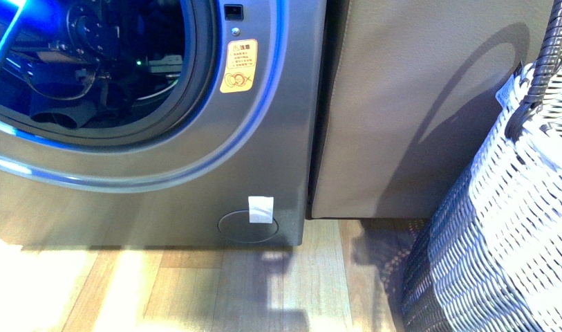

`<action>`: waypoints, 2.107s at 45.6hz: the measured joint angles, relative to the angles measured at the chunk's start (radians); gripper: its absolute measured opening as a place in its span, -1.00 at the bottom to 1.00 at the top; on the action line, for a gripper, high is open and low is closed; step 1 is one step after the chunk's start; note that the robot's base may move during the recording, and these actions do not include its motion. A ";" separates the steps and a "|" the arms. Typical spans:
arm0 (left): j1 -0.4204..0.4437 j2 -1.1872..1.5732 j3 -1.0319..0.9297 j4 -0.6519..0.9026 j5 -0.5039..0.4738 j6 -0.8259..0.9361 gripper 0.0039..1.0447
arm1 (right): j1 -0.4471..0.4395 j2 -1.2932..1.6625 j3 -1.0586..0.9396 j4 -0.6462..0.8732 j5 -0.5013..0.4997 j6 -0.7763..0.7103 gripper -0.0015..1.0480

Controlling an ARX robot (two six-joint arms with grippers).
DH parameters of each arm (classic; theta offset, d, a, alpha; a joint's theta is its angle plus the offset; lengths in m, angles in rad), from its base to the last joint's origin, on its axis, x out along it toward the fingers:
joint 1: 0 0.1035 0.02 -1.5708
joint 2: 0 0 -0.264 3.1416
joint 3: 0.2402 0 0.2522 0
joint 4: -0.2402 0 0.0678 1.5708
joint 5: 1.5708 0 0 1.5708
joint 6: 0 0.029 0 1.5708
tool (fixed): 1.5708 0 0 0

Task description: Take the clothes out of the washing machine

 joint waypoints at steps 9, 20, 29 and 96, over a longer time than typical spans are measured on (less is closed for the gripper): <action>0.014 0.000 -0.001 0.000 -0.001 0.004 0.37 | 0.000 0.000 0.000 0.000 0.000 0.000 0.85; 0.021 0.000 -0.003 0.005 0.003 0.004 -0.37 | 0.000 0.000 0.000 0.000 0.000 0.000 0.85; 0.021 -0.013 -0.035 0.048 0.037 -0.003 -0.86 | 0.000 0.000 0.000 0.000 0.000 0.000 0.85; 0.068 -0.989 -1.133 0.521 0.439 0.100 -0.89 | 0.000 0.000 0.000 0.000 0.000 0.000 0.85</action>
